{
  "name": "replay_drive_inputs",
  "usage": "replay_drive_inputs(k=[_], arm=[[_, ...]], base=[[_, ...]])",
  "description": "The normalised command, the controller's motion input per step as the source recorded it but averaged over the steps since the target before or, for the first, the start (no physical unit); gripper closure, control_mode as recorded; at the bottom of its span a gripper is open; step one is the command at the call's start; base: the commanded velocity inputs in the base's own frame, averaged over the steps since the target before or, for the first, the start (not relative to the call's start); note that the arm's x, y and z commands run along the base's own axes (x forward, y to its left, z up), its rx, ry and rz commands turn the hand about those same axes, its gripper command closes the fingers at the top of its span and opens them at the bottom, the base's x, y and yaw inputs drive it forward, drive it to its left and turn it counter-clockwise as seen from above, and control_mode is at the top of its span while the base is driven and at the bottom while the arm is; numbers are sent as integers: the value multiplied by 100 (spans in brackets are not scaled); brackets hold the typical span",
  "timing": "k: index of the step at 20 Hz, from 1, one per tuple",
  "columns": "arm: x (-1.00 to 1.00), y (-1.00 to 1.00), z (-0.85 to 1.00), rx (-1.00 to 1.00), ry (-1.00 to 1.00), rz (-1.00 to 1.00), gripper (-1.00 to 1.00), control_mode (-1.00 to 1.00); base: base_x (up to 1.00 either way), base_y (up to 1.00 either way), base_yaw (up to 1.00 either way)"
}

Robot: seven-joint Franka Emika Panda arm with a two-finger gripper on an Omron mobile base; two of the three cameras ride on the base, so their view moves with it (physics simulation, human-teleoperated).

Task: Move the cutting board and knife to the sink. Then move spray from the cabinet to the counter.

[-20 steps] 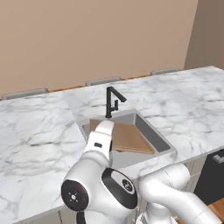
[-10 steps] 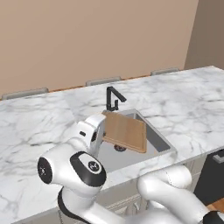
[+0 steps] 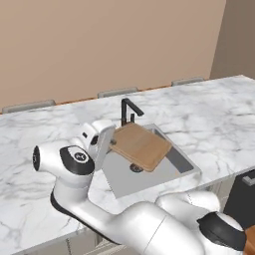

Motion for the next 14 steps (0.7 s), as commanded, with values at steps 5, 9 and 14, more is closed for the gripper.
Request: replay_drive_inputs(k=[5,9,14], arm=[[54,0,-22,7,0,-20,100,-100],[54,-2,-26,2,5,-11,100,-100],[45,-9,-33,0,5,-5,100,-100]], base=[[0,0,0],[0,0,0],[0,0,0]])
